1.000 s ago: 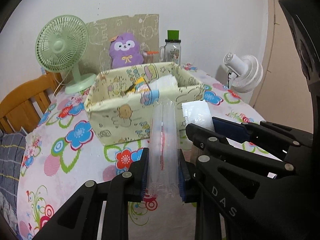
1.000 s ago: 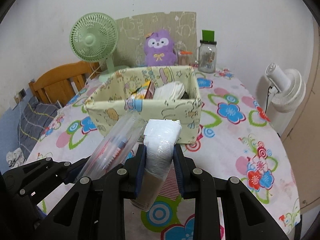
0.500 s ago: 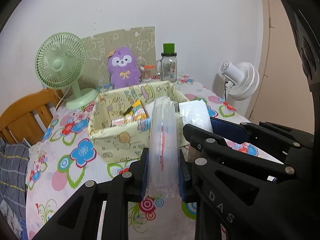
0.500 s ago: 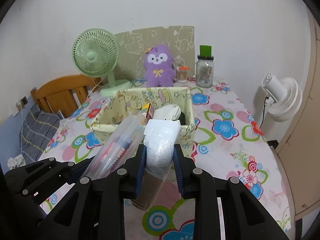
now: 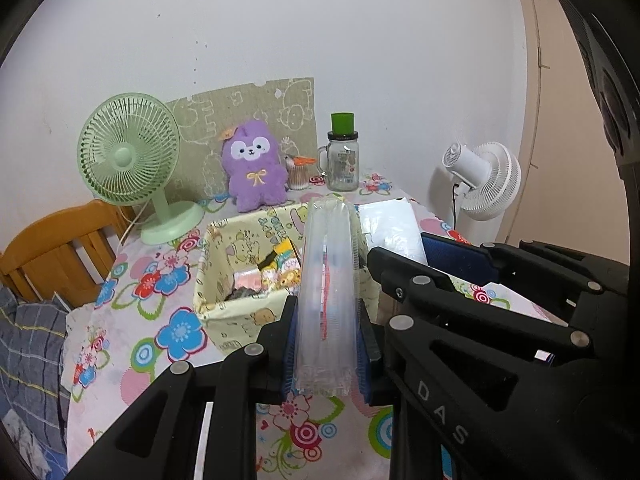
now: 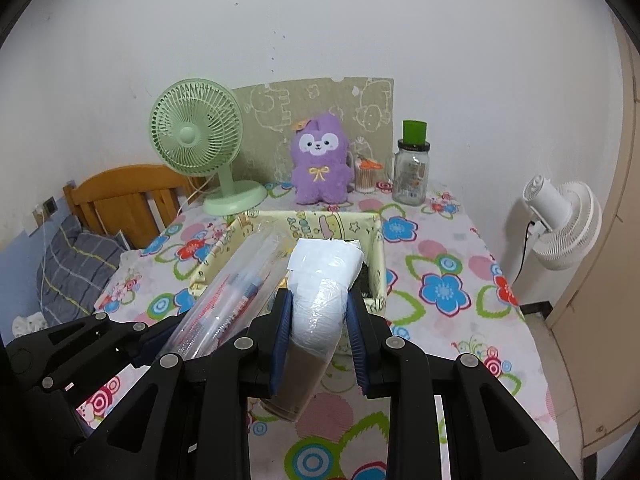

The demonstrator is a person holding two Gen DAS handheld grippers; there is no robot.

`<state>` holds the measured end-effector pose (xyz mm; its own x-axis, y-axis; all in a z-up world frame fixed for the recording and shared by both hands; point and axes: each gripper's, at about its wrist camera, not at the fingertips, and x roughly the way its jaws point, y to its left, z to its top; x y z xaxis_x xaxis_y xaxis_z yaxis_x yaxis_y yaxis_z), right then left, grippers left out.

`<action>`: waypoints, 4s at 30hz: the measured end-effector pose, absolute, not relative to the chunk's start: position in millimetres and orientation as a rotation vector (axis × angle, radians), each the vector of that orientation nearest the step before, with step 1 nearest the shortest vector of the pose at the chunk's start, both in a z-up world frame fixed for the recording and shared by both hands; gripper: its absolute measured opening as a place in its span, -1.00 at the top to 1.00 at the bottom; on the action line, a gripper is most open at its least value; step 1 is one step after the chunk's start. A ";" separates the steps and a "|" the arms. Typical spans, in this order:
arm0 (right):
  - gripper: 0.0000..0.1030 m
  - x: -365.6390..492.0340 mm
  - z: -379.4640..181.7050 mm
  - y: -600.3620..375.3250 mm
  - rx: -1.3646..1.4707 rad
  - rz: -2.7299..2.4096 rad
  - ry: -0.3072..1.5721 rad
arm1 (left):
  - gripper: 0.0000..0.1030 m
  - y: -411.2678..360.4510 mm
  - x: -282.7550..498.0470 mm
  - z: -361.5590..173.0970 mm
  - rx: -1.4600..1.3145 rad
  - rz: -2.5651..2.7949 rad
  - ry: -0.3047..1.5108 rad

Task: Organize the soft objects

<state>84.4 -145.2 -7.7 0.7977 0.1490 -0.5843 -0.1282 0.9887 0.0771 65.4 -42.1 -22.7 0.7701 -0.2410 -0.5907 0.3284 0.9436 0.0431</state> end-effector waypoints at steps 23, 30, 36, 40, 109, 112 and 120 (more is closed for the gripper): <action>0.41 130.2 0.6 -145.8 0.032 0.164 0.603 | 0.54 -44.2 103.4 -12.3 0.153 -0.285 0.585; 0.41 153.3 -5.0 -148.8 0.066 0.170 0.625 | 0.54 -46.2 126.0 -17.4 0.148 -0.292 0.587; 0.41 172.5 -11.4 -147.8 0.077 0.166 0.639 | 0.54 -44.5 144.3 -22.9 0.139 -0.295 0.589; 0.41 183.7 -15.5 -148.5 0.092 0.162 0.645 | 0.54 -44.1 155.2 -26.2 0.129 -0.289 0.581; -0.50 165.5 -40.6 -130.3 0.011 0.183 0.661 | -0.99 -21.6 136.5 -56.8 0.089 -0.147 0.663; -0.50 154.7 -37.1 -136.5 0.031 0.177 0.653 | -0.99 -25.0 126.8 -53.4 0.090 -0.142 0.663; -0.50 127.8 -26.9 -149.4 0.060 0.164 0.621 | -0.99 -36.3 101.3 -43.8 0.117 -0.145 0.626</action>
